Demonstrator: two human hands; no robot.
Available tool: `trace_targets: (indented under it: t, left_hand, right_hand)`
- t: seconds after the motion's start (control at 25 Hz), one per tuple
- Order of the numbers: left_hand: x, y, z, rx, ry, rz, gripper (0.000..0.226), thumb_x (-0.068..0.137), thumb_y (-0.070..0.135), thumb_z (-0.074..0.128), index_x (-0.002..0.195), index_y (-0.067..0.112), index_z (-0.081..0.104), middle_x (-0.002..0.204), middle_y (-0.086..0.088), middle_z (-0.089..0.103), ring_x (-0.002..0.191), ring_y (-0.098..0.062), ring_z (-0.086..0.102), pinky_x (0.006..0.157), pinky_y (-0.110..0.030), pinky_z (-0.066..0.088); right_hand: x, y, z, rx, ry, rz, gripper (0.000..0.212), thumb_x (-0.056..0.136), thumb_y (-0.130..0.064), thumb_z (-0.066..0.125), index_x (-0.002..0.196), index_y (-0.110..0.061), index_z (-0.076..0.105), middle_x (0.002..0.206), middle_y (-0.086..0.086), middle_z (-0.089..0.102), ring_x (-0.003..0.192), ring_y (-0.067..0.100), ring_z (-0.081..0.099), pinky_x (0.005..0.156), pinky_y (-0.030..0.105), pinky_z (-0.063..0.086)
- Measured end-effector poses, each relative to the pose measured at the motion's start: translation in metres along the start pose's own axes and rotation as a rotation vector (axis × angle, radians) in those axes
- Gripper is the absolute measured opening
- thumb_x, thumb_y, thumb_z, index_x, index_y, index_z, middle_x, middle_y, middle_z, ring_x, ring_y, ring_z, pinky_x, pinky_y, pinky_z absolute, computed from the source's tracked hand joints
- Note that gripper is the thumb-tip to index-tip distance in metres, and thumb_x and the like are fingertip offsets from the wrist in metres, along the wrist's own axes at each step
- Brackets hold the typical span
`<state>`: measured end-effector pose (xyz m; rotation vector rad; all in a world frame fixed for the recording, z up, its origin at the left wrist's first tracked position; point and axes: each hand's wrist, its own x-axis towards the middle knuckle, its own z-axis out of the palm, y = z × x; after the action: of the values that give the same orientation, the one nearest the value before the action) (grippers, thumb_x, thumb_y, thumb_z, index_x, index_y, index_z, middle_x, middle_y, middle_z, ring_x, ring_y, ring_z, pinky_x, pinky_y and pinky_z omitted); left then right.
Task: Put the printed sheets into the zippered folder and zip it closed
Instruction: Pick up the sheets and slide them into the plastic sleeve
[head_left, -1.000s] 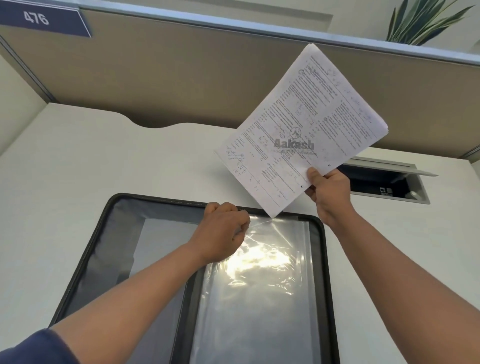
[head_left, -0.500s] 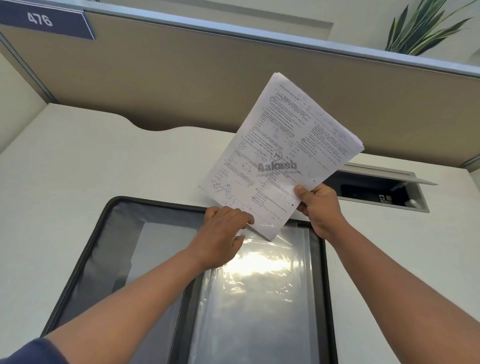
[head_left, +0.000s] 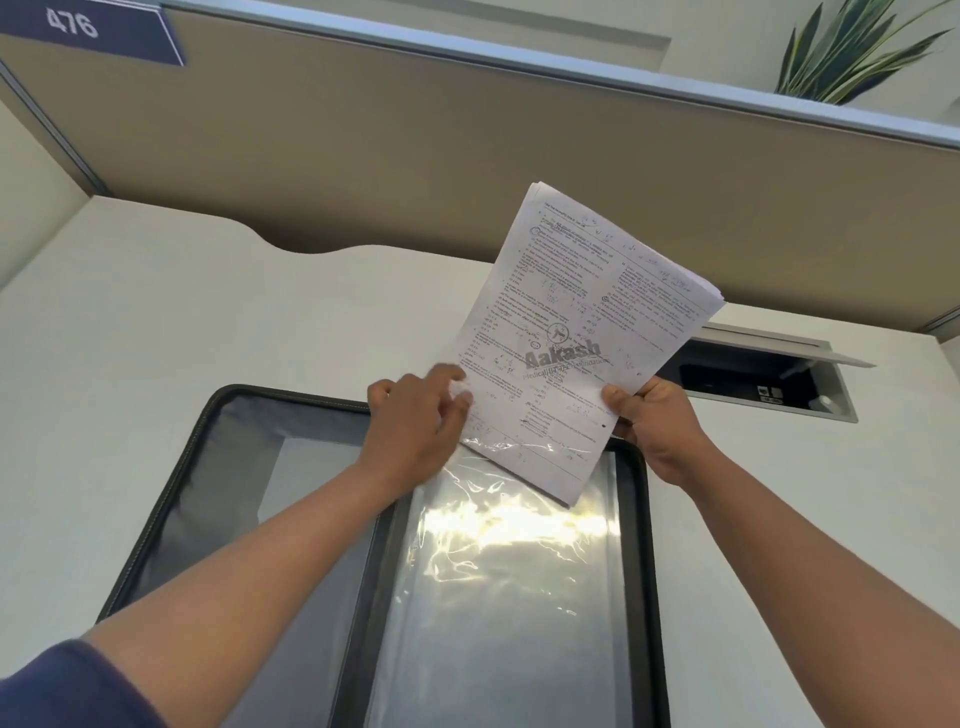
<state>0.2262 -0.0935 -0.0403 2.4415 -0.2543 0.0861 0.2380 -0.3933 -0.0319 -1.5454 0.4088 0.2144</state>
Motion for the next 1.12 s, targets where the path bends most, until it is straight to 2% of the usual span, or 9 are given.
trace_targets:
  t: [0.08,0.16,0.32,0.44,0.56,0.68,0.84,0.96,1.12]
  left_hand:
    - [0.012,-0.007,-0.003,-0.119,0.041,-0.139,0.033,0.103,0.039,0.049,0.133,0.027,0.052,0.106,0.012,0.065,0.098,-0.013,0.057,0.092,-0.037,0.031]
    - [0.023,-0.01,-0.009,-0.293,-0.068,-0.263,0.038,0.103,0.033,0.054,0.138,0.02,0.053,0.122,0.003,0.061,0.107,-0.019,0.059,0.095,-0.039,0.045]
    - [0.04,-0.013,-0.016,-0.448,-0.333,-0.347,0.017,0.102,0.014,0.057,0.111,0.014,0.071,0.104,-0.009,0.076,0.099,-0.027,0.072,0.09,-0.042,0.057]
    - [0.052,-0.018,-0.022,-0.578,-0.493,-0.414,0.013,0.1,0.006,0.059,0.109,0.009,0.068,0.102,-0.013,0.076,0.1,-0.029,0.072,0.095,-0.041,0.055]
    - [0.06,-0.021,-0.026,-0.541,-0.627,-0.347,0.015,0.097,0.002,0.063,0.105,0.014,0.065,0.097,-0.011,0.077,0.094,-0.024,0.072,0.092,-0.033,0.056]
    - [0.064,-0.024,-0.022,-0.535,-0.668,-0.321,0.023,0.093,-0.003,0.066,0.111,0.011,0.066,0.103,-0.014,0.078,0.103,-0.026,0.074,0.093,-0.033,0.057]
    - [0.067,-0.029,-0.019,-0.704,-0.717,-0.392,0.031,0.09,-0.011,0.066,0.116,0.005,0.065,0.111,-0.02,0.075,0.11,-0.035,0.071,0.092,-0.033,0.059]
    - [0.068,-0.026,-0.019,-0.774,-0.829,-0.383,0.042,0.09,-0.014,0.064,0.128,0.005,0.062,0.118,-0.011,0.075,0.113,-0.026,0.07,0.094,-0.03,0.057]
    - [0.069,-0.016,-0.019,-0.727,-0.908,-0.359,0.046,0.091,-0.015,0.061,0.132,0.005,0.06,0.12,-0.004,0.075,0.114,-0.021,0.07,0.099,-0.032,0.055]
  right_hand:
    - [0.0,0.001,-0.004,-0.001,-0.019,0.009,0.018,0.099,-0.006,0.062,0.109,-0.017,0.072,0.11,0.0,0.08,0.1,0.024,0.076,0.078,0.041,0.064]
    - [0.001,0.002,-0.007,0.008,-0.029,0.016,0.019,0.099,-0.006,0.062,0.11,-0.017,0.072,0.111,0.001,0.079,0.1,0.023,0.076,0.076,0.038,0.064]
    - [0.001,0.001,-0.011,0.009,-0.042,0.021,0.018,0.099,-0.007,0.062,0.111,-0.016,0.071,0.113,0.0,0.079,0.1,0.023,0.076,0.074,0.036,0.064]
    - [0.0,0.002,-0.013,0.009,-0.043,0.041,0.018,0.099,-0.006,0.062,0.113,-0.014,0.069,0.113,-0.001,0.079,0.1,0.022,0.076,0.072,0.035,0.064]
    - [0.0,0.0,-0.015,-0.007,-0.049,0.056,0.019,0.099,-0.005,0.061,0.114,-0.013,0.07,0.114,-0.001,0.079,0.1,0.023,0.076,0.072,0.035,0.064]
    - [0.001,-0.006,-0.018,-0.034,-0.052,0.063,0.018,0.099,-0.005,0.062,0.111,-0.014,0.071,0.111,-0.002,0.08,0.098,0.022,0.077,0.07,0.034,0.064]
    - [0.004,-0.011,-0.021,-0.061,-0.021,0.081,0.017,0.098,-0.005,0.063,0.109,-0.015,0.071,0.108,-0.004,0.08,0.094,0.02,0.078,0.069,0.036,0.065]
    - [0.004,-0.008,-0.023,-0.088,-0.011,0.094,0.017,0.097,-0.005,0.064,0.109,-0.014,0.072,0.109,-0.004,0.08,0.095,0.021,0.077,0.073,0.04,0.066]
    - [0.004,-0.003,-0.024,-0.099,0.003,0.102,0.019,0.097,-0.006,0.064,0.113,-0.015,0.071,0.11,-0.005,0.08,0.095,0.022,0.077,0.077,0.045,0.066]
